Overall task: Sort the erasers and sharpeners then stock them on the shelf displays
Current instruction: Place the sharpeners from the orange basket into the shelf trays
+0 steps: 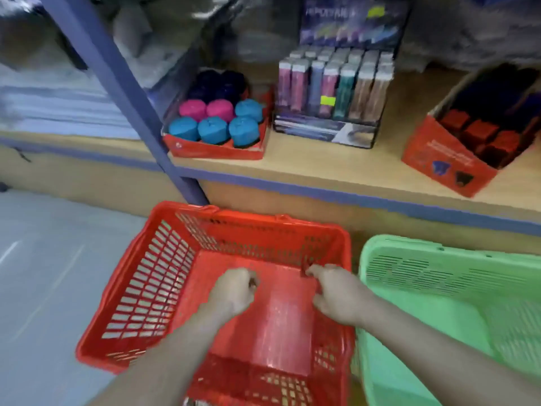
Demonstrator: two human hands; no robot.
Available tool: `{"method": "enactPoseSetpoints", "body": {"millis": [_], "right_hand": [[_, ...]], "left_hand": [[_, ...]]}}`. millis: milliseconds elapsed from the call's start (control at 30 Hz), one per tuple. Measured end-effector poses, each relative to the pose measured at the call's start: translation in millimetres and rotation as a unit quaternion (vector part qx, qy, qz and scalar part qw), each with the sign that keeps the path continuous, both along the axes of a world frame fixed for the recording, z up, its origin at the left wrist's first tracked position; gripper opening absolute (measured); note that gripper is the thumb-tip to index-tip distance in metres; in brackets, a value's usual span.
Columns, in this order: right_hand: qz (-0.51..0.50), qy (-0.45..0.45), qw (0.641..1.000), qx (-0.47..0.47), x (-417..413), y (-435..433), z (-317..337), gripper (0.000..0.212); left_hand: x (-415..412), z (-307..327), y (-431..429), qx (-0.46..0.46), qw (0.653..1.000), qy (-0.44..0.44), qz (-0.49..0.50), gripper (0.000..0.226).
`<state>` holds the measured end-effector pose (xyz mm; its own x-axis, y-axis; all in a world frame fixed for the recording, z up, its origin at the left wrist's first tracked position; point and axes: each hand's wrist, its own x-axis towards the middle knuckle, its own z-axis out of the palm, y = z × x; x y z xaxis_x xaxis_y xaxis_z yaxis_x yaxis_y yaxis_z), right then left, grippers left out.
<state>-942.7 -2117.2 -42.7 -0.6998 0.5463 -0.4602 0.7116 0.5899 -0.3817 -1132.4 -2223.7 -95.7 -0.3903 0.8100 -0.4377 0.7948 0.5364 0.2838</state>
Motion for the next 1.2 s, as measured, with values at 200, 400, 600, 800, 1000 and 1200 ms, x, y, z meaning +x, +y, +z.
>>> {"method": "enactPoseSetpoints", "body": {"millis": [200,400,600,800,1000,1200], "right_hand": [[-0.120,0.023,0.992,-0.040,-56,5,-51,0.049],[-0.289,0.161,0.935,-0.128,-41,25,-57,0.042],[-0.343,0.239,0.889,-0.185,-38,33,-46,0.033],[-0.324,0.301,0.854,-0.273,-30,29,0,0.006],[-0.389,0.442,0.722,-0.363,20,40,80,0.035],[-0.343,0.454,0.795,-0.213,101,70,181,0.040]], "left_hand": [[33,-86,44,0.020,0.996,-0.092,0.012,0.032],[69,-114,102,0.014,0.945,-0.213,0.250,0.035],[45,-66,86,0.114,0.677,-0.539,0.488,0.022],[36,28,59,0.201,0.593,-0.667,0.403,0.029],[63,117,64,0.293,0.761,-0.538,0.212,0.030],[115,200,110,0.461,0.825,-0.325,0.032,0.032]]}}
